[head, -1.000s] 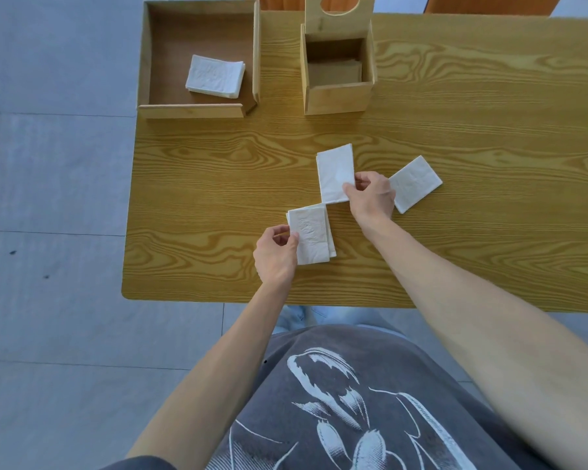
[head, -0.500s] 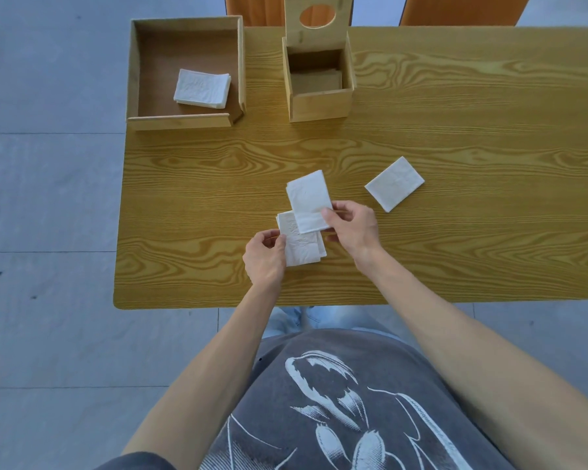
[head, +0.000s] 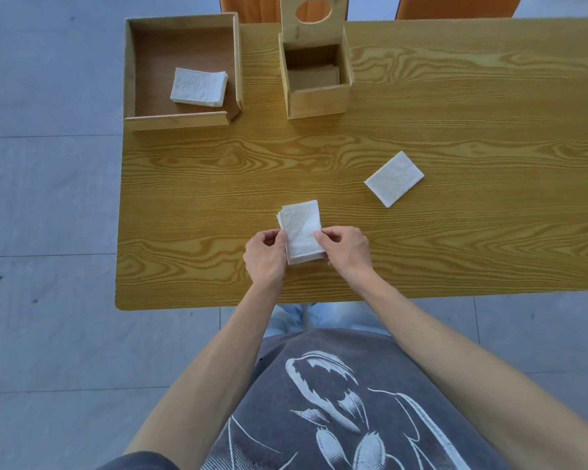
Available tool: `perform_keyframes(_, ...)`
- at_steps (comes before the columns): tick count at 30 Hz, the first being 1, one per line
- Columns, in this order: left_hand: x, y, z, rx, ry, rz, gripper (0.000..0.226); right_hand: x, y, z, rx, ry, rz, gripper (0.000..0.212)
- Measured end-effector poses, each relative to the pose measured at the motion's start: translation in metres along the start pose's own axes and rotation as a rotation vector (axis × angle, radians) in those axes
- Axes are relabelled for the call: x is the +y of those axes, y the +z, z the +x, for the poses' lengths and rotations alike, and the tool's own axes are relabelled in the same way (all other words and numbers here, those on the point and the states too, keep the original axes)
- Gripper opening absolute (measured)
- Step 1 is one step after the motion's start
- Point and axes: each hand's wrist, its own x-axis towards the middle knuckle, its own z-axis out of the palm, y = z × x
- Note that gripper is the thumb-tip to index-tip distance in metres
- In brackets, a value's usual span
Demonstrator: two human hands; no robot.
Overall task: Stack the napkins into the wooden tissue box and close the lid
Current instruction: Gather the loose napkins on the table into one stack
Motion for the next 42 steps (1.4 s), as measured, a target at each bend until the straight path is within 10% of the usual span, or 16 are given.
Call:
perform_keyframes(23,0.016,0.026,-0.001,-0.071,0.055,0.036,0.025,0.003,-0.027,0.017,0.109,0.032,-0.208,0.029)
perform_keyframes(42,0.036,0.043,0.006,-0.054,0.106,0.077,0.032,-0.004,-0.09,0.09,0.424,0.521,0.259,0.045)
